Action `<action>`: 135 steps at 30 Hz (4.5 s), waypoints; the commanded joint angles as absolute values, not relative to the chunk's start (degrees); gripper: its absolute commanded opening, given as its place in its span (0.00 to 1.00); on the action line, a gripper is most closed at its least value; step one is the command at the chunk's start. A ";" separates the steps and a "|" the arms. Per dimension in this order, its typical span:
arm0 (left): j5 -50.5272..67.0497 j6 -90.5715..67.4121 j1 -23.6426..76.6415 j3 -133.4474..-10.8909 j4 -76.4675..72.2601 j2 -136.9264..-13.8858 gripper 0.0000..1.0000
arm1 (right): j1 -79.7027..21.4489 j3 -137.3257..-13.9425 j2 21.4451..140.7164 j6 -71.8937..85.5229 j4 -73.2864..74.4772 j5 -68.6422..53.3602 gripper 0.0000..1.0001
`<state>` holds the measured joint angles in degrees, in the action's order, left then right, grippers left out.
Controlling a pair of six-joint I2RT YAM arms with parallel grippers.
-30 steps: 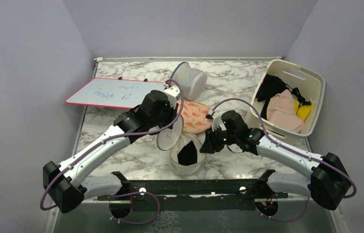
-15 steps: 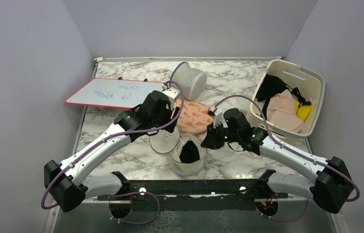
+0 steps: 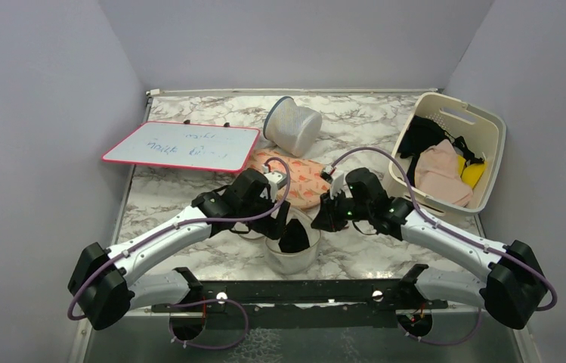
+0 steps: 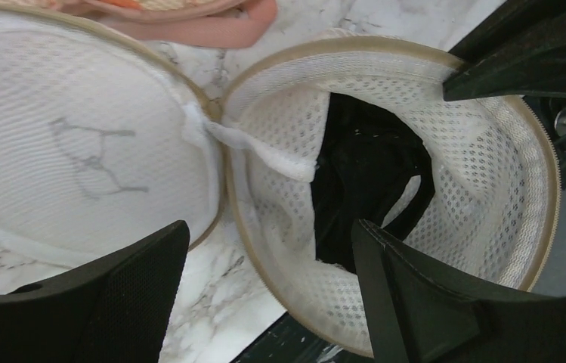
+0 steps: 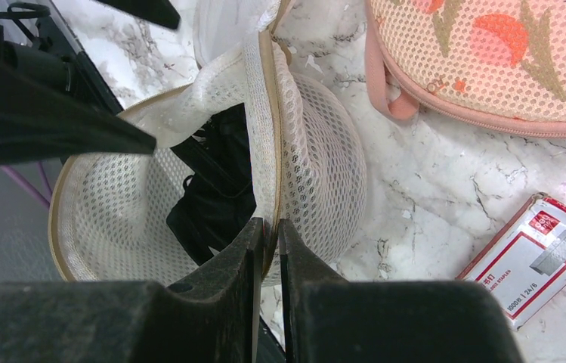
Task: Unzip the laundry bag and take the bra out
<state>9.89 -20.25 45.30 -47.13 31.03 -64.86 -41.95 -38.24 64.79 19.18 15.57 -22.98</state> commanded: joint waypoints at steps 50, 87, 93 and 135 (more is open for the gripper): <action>9.02 -24.65 49.51 -28.60 7.49 -48.93 0.00 | -42.32 -42.49 58.47 -2.29 13.14 -27.09 0.72; 8.81 -12.39 49.50 -32.70 2.74 -51.52 0.00 | -57.32 -33.85 74.48 -41.94 -15.54 -16.82 0.50; 9.56 -12.40 49.56 -32.59 2.37 -51.68 0.00 | -57.26 -34.92 77.37 -43.37 -16.90 -15.36 0.53; 4.95 -11.52 49.99 -32.79 4.48 -51.12 0.00 | -57.33 -24.22 75.57 -31.75 -33.99 -11.44 0.01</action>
